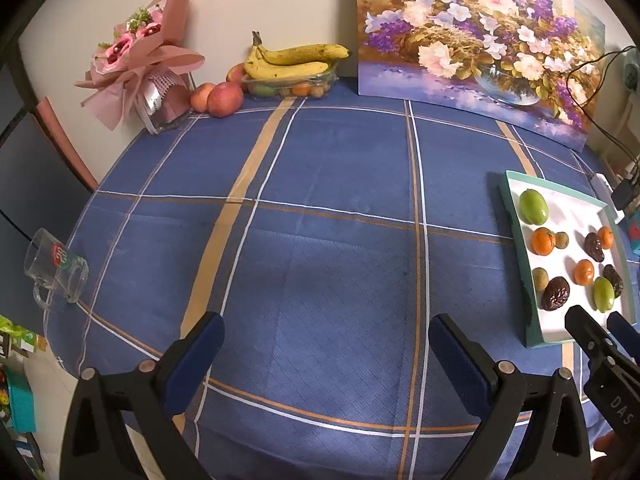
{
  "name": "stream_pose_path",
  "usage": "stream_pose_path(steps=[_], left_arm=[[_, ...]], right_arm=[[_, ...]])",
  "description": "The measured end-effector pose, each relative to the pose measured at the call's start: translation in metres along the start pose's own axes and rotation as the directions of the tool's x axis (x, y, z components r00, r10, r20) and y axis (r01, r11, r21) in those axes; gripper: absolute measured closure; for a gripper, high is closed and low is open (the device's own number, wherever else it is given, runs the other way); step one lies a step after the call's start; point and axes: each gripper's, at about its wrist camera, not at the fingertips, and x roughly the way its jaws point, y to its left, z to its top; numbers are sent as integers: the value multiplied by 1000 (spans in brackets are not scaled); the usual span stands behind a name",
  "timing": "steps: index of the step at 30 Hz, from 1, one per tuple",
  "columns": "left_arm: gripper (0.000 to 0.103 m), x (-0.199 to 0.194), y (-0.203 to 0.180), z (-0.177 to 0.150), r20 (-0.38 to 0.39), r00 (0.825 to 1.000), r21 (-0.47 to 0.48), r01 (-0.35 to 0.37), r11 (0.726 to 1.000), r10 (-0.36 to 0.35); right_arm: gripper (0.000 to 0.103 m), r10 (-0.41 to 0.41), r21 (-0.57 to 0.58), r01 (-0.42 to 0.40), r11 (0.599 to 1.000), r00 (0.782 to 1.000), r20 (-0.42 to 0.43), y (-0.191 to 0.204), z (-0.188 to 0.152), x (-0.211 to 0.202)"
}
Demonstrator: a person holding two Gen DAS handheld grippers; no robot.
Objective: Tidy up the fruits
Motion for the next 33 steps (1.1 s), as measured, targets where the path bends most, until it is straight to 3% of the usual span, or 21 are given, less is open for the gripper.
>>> stream_pose_path(steps=[33], left_arm=[[0,-2,0,1,0,1000,3,8,1000,-8]], right_arm=[[17,-3,-4,3,1000,1000,-10,1,0,3]])
